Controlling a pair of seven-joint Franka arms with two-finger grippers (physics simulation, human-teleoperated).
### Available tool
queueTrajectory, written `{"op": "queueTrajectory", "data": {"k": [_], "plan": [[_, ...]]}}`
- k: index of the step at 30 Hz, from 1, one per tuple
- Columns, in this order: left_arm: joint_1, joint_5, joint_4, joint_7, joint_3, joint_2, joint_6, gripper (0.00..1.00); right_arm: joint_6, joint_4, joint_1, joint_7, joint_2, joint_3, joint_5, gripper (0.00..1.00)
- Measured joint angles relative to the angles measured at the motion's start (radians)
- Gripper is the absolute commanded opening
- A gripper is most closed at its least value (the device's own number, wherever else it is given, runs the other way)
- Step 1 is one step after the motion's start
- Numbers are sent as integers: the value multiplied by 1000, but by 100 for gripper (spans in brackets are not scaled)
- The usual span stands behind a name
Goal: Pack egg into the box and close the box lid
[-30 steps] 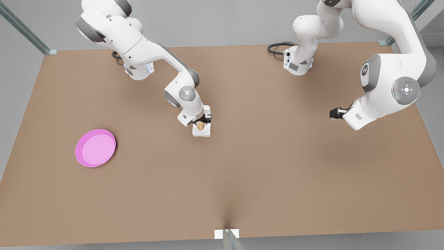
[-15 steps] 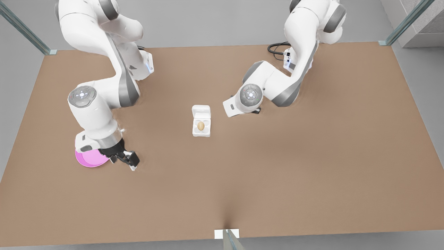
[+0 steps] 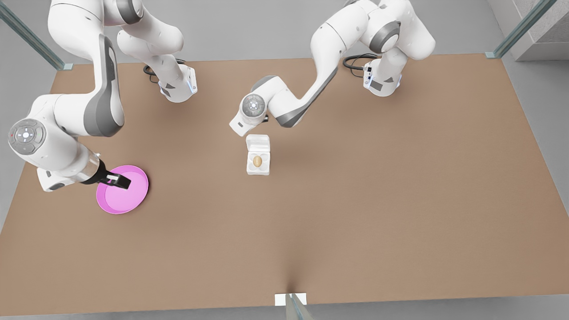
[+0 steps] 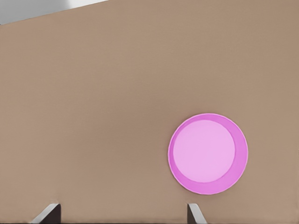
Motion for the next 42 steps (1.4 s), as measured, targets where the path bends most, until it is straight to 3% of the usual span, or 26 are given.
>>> {"op": "queueTrajectory", "data": {"k": [10,32,34,35,38,40,42], "plan": [[15,-15,0,-131,26,54,158,21,-29,0,-2,-132,0,0,-1,100],[51,32,9,-286,34,43,115,21,-40,29,-43,-259,-1,4,15,100],[91,26,69,-291,75,39,78,22,-40,29,-40,-264,-2,4,17,100],[214,-1,119,-292,85,38,24,100,-41,30,-41,-266,-2,5,21,100],[667,32,261,-238,118,11,-185,100,-41,31,-41,-273,-1,5,26,100],[757,188,284,-114,124,-122,-320,100,-41,31,-40,-276,-2,5,25,100],[809,286,202,12,100,-336,-426,100,-41,31,-40,-279,-1,5,24,100]]}}
